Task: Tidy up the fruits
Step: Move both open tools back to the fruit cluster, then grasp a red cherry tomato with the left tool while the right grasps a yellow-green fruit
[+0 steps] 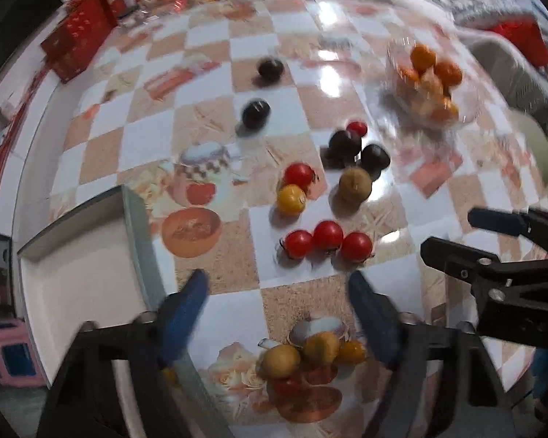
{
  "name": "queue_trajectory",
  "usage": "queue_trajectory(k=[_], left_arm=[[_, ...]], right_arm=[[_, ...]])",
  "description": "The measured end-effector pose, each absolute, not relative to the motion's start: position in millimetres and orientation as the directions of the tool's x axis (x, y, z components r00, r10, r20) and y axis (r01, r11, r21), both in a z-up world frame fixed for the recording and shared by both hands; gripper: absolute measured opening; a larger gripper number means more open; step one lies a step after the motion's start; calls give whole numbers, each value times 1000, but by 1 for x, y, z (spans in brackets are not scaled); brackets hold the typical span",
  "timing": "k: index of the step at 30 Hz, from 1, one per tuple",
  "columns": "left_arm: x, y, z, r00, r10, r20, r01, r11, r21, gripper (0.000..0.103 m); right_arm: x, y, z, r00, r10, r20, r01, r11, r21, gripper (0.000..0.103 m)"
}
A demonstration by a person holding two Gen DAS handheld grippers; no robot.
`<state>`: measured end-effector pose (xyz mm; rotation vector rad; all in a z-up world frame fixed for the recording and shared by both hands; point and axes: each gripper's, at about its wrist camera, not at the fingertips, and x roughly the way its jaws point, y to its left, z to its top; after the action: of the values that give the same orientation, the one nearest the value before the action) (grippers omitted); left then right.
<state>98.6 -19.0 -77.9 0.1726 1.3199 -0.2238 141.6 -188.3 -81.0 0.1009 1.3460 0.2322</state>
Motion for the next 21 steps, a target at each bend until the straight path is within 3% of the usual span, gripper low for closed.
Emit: queue_trajectory(k=[6, 8, 11, 15, 19, 21], left_arm=[[107, -24, -90, 223, -76, -972, 297, 955, -6, 75], [110, -27, -93, 225, -81, -971, 310, 951, -7, 75], [116, -29, -98, 212, -98, -972, 316, 948, -26, 57], [122, -29, -104, 198, -119, -973, 314, 948, -52, 57], [123, -34, -109, 192, -123, -974, 326, 944, -55, 57], [123, -36, -113, 181, -130, -975, 322, 944, -66, 47]], right_arm=[[155, -175, -88, 193, 274, -942, -124, 959, 253, 75], [160, -168, -91, 188, 284, -940, -128, 956, 263, 68], [169, -161, -98, 178, 307, -935, -126, 949, 288, 66], [179, -155, -105, 171, 324, -931, -112, 945, 308, 59], [185, -144, -108, 176, 325, -929, -131, 943, 305, 49], [187, -140, -109, 175, 321, -931, -142, 944, 299, 34]])
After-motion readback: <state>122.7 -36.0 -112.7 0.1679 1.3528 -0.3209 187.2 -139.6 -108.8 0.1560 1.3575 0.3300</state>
